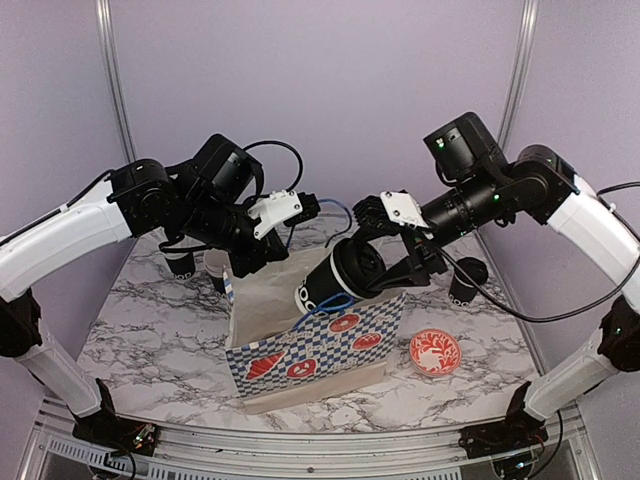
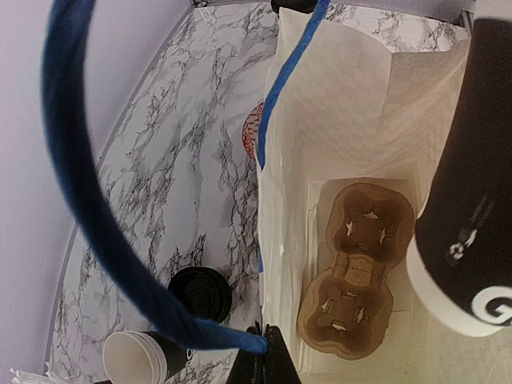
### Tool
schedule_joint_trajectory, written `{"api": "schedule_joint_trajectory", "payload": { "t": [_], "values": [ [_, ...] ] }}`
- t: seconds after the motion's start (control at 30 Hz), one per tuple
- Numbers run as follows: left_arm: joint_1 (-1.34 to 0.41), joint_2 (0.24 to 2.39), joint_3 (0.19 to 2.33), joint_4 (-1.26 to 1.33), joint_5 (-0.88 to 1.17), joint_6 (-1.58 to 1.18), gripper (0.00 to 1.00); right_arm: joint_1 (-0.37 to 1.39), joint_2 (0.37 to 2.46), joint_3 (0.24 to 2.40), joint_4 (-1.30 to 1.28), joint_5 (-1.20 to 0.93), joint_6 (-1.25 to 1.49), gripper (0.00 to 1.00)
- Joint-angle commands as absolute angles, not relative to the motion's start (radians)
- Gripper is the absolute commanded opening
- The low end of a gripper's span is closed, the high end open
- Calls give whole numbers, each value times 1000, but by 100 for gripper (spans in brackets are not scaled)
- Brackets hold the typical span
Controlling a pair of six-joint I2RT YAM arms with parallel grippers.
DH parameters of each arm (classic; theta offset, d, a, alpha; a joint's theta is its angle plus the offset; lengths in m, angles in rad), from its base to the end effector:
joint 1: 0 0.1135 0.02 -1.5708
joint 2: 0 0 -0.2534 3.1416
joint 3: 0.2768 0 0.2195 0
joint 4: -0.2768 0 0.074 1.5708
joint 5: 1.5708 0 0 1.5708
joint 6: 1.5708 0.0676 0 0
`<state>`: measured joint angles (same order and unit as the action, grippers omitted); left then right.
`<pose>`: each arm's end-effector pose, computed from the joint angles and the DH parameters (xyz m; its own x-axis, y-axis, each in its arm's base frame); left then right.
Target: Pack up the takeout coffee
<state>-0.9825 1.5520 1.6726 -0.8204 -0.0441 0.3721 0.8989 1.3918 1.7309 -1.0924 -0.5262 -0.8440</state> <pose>0.1833 -0.2695 0.3606 -0.0376 0.7109 -0.7023 0.8867 0.3478 0.3046 0.1295 0.2173 0.3990 0.3932 -0.5437 -0.7414 -0.9194 -0.2329 -0.3168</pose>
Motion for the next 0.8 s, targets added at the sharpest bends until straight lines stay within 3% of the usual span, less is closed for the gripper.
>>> {"api": "schedule_joint_trajectory", "payload": {
  "t": [0.0,0.33,0.53,0.77],
  "values": [
    [-977,1562,1703,-833,-24,381,0,947,1474,1791,-1053,-376,-869,46],
    [-977,1546,1730,-830,-11,376,2,1010,1693,2031,-1235,-211,-906,44],
    [-988,1509,1755,-830,-5,341,35,1111,1638,1971,-1294,-135,-864,44],
    [-1033,1393,1799,-808,28,289,54,1260,1576,1945,-1325,-64,-774,45]
  ]
}}
